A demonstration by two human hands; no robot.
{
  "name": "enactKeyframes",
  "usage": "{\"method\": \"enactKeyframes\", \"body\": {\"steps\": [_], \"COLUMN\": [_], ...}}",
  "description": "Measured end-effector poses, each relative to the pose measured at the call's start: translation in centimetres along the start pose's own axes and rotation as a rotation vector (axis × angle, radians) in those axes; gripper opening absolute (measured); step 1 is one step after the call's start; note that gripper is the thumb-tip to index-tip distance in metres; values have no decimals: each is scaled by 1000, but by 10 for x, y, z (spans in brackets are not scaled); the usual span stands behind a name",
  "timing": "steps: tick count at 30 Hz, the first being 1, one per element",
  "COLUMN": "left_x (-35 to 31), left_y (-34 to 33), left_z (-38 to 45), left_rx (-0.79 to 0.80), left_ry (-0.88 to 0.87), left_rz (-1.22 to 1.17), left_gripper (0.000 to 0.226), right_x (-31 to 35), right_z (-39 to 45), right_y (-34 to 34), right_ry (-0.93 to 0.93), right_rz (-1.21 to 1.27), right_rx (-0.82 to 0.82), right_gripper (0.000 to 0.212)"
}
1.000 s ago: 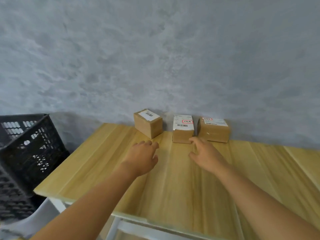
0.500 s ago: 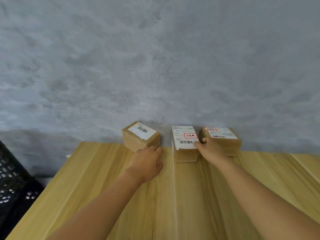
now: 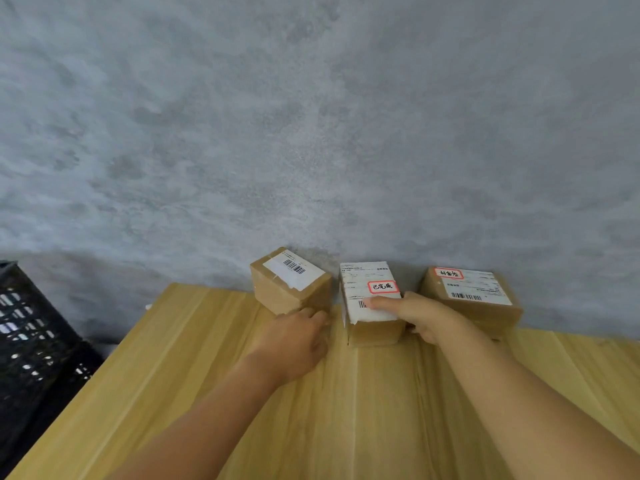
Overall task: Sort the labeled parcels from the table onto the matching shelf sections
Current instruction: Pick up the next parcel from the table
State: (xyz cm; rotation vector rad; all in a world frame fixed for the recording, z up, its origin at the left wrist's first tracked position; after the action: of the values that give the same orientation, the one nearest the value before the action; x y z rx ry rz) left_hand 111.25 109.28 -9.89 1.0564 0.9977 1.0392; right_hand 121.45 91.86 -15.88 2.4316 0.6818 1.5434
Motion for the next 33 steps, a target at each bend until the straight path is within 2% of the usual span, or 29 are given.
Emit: {"method": "enactKeyframes", "body": {"steps": [2, 6, 10, 11, 14, 17, 19, 25, 29, 33], "left_x": [0, 5, 9, 10, 10, 9, 11, 18, 15, 2], "left_y": [0, 0, 1, 2, 4, 4, 5, 6, 14, 20], "left_z": [0, -3, -5, -6, -9, -14, -17, -26, -21, -18], "left_rx": [2, 0, -4, -7, -16, -12, -3, -1, -19, -33], "left_ry": [0, 12, 19, 20, 23, 30, 43, 83, 101, 103], "left_rz": [3, -7, -10, -10, 4, 21, 20, 48, 81, 84], "left_gripper": [36, 40, 39, 39, 40, 42, 43, 41, 35, 33], "right_x": [3, 7, 9, 10, 15, 17, 18, 25, 32, 38], "right_z": [3, 6, 6, 7, 15, 17, 17, 11, -5, -19], "right_y": [-6, -7, -4, -4, -8, -19, -24, -20, -18, -6], "right_ry": [23, 27, -12, -7, 24, 32, 46, 114, 167, 250], "right_rz": [29, 42, 51, 39, -14, -26, -9, 108, 115, 166], "right_rx": [24, 23, -1, 6, 51, 169, 226, 189, 181, 114], "right_gripper": [25, 32, 75, 78, 66, 47, 42, 49, 70, 61]}}
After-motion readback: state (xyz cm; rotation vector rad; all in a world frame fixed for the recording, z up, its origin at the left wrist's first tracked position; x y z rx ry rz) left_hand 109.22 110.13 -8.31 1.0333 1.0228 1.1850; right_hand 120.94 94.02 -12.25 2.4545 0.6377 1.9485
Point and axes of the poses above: each hand's wrist, its own z-axis towards the middle knuckle, its own y-axis out of the back of the hand, x = y × z, the point moved 10 cm from there along z, towards the middle knuckle, and after that the axes turned 7 degrees about -x, right-handed, at the moved point
